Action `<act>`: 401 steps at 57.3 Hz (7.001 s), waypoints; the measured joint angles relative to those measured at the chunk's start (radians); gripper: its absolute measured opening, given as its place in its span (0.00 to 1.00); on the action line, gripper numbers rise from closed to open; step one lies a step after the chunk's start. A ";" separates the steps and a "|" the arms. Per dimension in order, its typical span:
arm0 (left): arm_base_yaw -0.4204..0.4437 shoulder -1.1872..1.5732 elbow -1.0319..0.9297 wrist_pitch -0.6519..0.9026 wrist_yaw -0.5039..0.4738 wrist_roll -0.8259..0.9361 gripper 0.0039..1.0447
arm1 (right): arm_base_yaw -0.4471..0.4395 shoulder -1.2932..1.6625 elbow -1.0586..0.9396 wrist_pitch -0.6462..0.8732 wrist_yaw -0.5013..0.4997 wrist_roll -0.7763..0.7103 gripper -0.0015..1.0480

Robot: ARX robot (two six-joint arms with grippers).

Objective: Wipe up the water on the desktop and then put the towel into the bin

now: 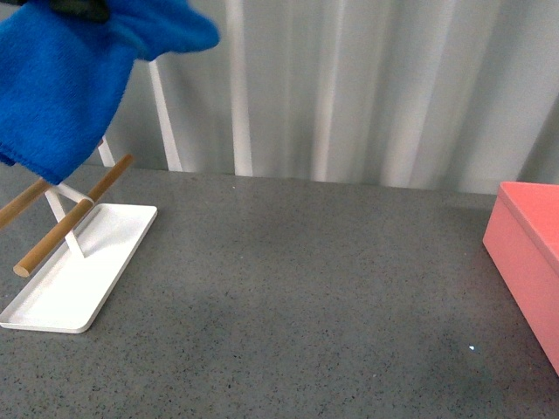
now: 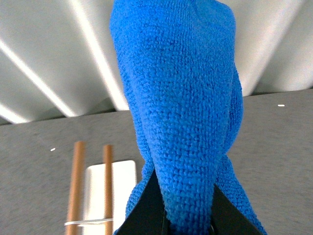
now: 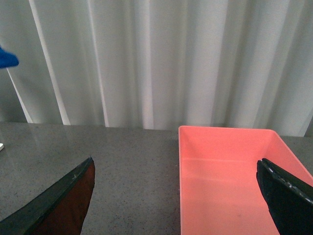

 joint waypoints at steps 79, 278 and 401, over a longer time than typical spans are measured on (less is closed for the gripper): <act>-0.395 0.022 -0.343 0.393 0.231 -0.200 0.05 | 0.166 1.157 0.162 0.665 -0.407 0.124 0.93; 0.268 -1.056 -1.283 0.629 0.111 -0.097 0.03 | 0.230 1.434 0.336 0.845 -0.286 0.060 0.05; 0.203 -1.674 -1.315 0.073 0.063 -0.093 0.93 | 0.337 2.054 0.769 0.447 -0.150 0.197 0.05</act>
